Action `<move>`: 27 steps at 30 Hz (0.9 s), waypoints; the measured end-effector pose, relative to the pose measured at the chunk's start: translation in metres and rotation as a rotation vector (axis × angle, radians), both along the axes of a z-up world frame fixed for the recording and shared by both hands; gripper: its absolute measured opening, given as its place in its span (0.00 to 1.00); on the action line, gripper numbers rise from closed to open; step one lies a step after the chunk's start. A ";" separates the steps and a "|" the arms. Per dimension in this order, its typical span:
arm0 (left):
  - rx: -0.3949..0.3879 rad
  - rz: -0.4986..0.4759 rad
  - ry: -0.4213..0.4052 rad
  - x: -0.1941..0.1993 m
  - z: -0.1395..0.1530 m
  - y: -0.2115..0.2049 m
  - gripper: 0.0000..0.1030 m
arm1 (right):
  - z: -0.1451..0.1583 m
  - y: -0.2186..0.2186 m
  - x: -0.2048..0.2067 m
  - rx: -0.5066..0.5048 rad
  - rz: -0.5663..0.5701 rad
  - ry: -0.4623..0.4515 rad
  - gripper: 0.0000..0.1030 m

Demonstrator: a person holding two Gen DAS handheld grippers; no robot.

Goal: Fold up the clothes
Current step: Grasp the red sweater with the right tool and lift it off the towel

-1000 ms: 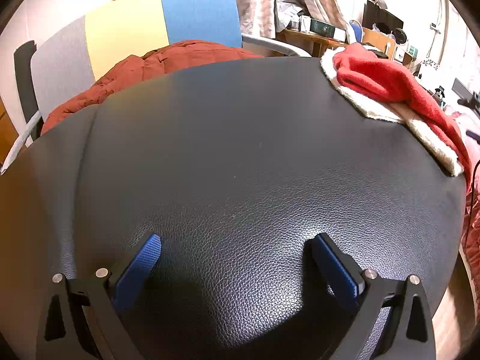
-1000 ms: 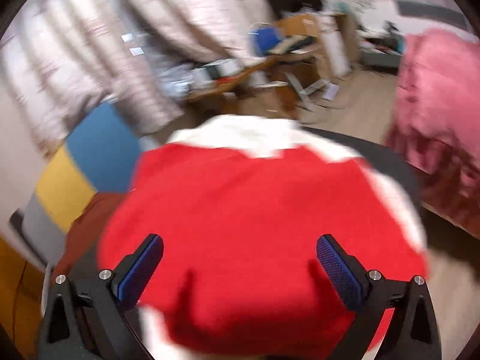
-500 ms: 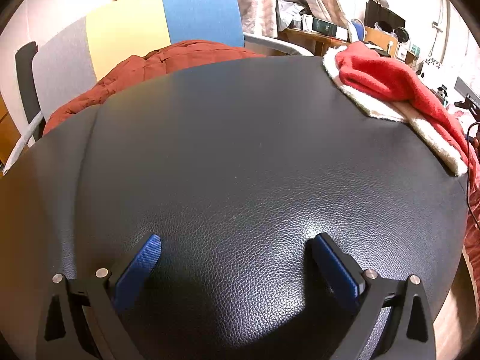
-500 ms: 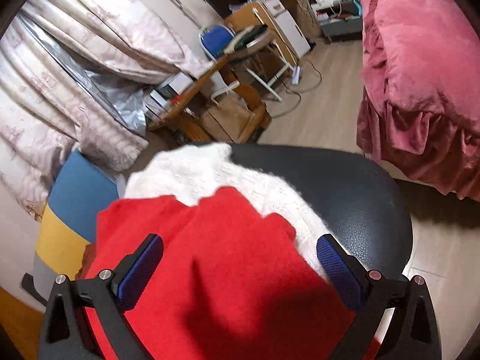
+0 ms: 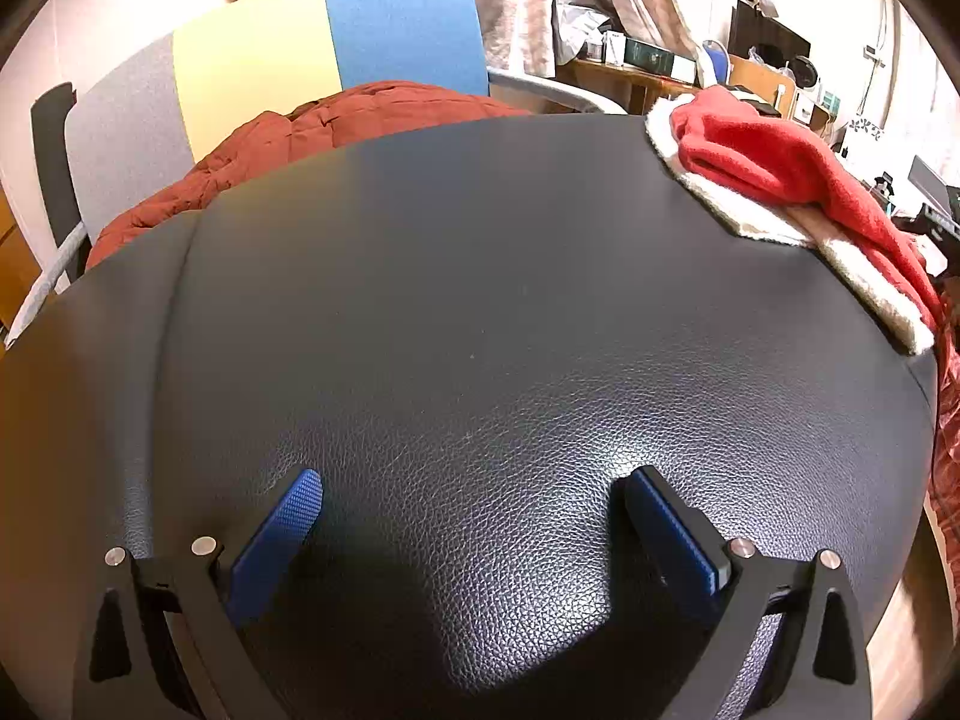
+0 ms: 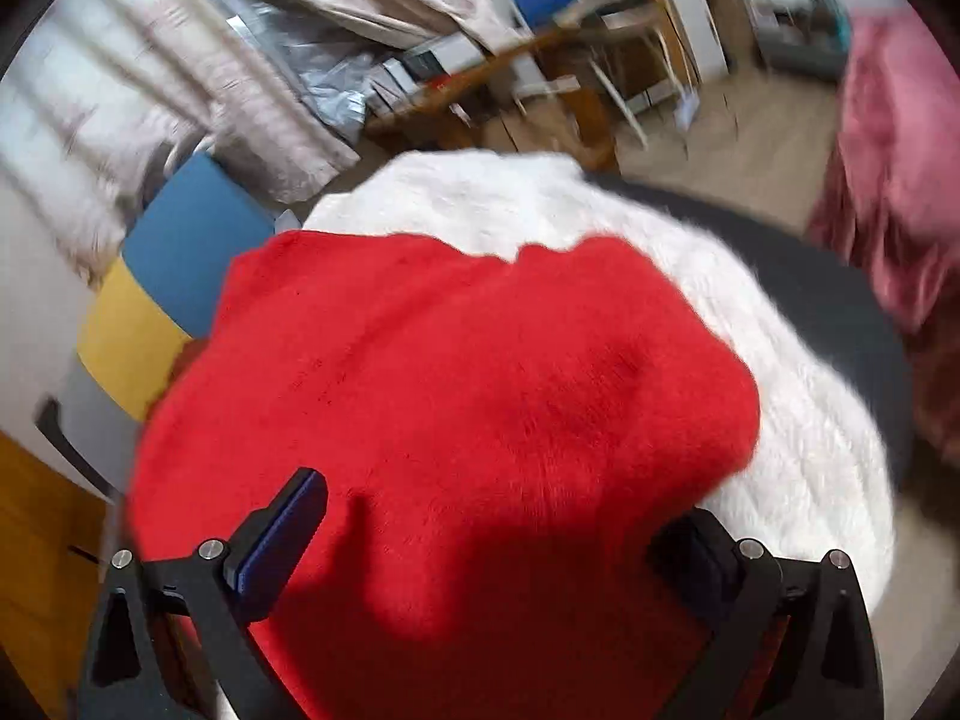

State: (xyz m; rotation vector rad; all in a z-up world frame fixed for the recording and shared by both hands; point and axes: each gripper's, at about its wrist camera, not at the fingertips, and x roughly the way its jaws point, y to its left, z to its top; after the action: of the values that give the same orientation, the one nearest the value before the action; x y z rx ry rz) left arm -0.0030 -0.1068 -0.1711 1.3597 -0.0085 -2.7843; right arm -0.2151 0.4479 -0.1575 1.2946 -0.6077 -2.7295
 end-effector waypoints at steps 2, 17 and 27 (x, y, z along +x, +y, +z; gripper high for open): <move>0.000 0.000 0.001 0.000 0.000 0.000 1.00 | 0.002 -0.016 -0.004 0.110 0.029 -0.048 0.99; 0.020 -0.001 0.009 0.001 0.001 -0.001 1.00 | 0.122 -0.109 0.038 0.101 0.177 0.111 0.08; 0.135 0.006 -0.025 0.025 0.021 -0.036 0.66 | 0.164 -0.346 0.060 -0.218 0.599 0.269 0.07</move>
State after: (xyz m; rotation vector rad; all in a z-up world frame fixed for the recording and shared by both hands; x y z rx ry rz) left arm 0.0221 -0.1429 -0.1502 1.4190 0.1863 -2.8086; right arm -0.1547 0.1015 0.0063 0.8588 -0.3941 -2.2136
